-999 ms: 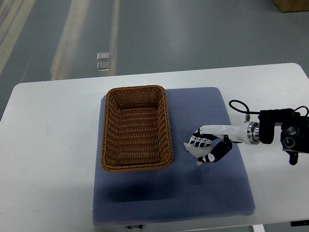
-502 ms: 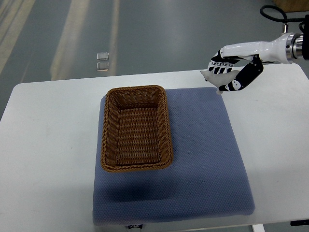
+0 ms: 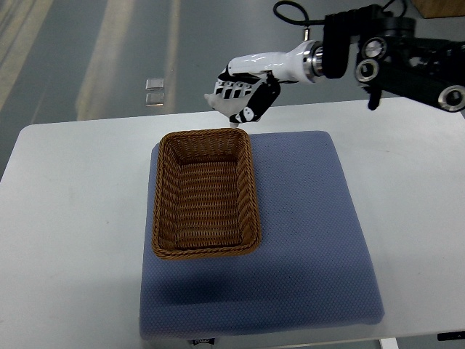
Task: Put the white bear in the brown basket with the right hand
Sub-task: 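Lift the bear with the right hand and carry it over the basket, then lower the bear into the basket and open the right hand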
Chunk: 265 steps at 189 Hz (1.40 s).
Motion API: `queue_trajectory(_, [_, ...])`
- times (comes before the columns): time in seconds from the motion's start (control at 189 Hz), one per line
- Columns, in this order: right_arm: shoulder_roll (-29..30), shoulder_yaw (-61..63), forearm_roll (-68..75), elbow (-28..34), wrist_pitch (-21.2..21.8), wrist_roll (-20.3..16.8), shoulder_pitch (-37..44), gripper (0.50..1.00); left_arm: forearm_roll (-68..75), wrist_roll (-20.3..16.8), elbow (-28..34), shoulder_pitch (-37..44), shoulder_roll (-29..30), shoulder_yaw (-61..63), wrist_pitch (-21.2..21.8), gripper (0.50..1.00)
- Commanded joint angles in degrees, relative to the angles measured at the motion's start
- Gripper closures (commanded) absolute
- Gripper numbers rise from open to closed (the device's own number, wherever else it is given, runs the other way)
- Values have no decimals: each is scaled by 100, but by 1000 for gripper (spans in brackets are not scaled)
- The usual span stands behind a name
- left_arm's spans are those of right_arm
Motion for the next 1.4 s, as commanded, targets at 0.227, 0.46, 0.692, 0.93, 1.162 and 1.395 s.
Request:
queue_trajectory(0.227, [1713,-335,-126,-1486,-458,9,-640,963,0,1,-12,1,0,1,20,500])
queue_trajectory(0.46, [1713,-335,-179,-1705,-617,9,-1141,957,0,1,-3,1,0,1,20,500])
queue_trajectory(0.692, [1713,-318,-170,-1741,-863,18,-1423,936,0,1,-3,1,0,1,20,500])
queue_trajectory(0.93, [1713,-274,-161,-1758,-889,27,-1607,897,0,1,6,-8,0,1,20,500])
queue_trajectory(1.162, [1713,-248,-91,-1758,-924,44,-1660,709,0,1,-3,1,0,1,20,500])
queue_trajectory(1.395, [1713,-221,-73,-1750,-924,44,-1634,609,0,1,23,1,0,1,20,500])
